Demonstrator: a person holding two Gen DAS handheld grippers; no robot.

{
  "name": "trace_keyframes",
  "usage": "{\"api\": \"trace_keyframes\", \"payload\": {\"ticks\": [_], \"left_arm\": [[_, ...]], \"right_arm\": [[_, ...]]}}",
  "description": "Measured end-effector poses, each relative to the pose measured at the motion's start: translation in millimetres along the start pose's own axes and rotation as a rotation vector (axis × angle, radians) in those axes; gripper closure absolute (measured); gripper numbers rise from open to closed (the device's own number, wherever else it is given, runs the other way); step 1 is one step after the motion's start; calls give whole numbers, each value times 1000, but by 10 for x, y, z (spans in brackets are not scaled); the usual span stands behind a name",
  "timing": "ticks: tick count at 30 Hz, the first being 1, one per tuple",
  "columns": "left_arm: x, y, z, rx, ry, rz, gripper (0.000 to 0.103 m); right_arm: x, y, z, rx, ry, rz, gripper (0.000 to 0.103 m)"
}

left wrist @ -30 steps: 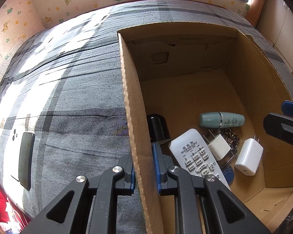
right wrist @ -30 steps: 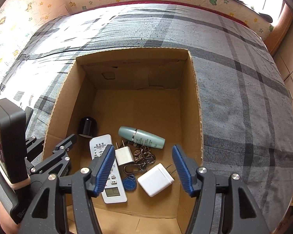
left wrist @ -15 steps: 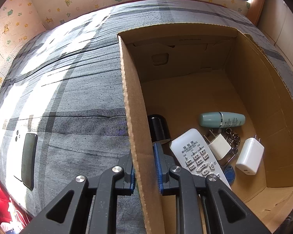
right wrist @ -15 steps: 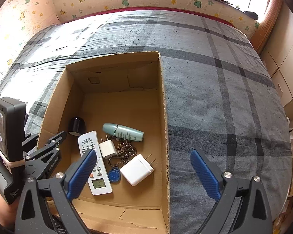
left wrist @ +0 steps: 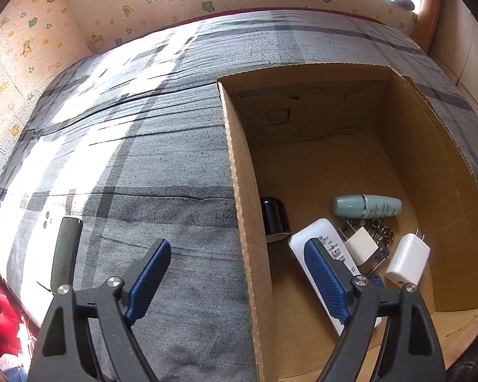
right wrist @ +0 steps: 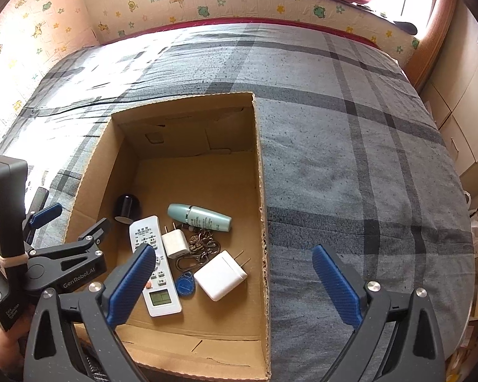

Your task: Organize rigid objects

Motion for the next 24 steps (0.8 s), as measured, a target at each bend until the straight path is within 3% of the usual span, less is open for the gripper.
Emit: {"api": "trace_keyframes", "payload": {"ticks": [4, 24], "left_arm": [[-6, -129, 1, 13, -10, 18, 0], [-29, -1132, 113, 44, 10, 152, 0]], "right_arm": [[-4, -70, -10, 1, -5, 13, 2], [14, -668, -51, 10, -4, 86, 2]]}}
Point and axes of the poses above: each gripper's, at about its wrist camera, not at the fingertips, and y roughly the way its jaws point, z to its right, x to its underside, the point moved 7 cm from there along y, roughly the way its jaws point, and after that the axes turned 8 degrees about z, right-handed, at the moved point
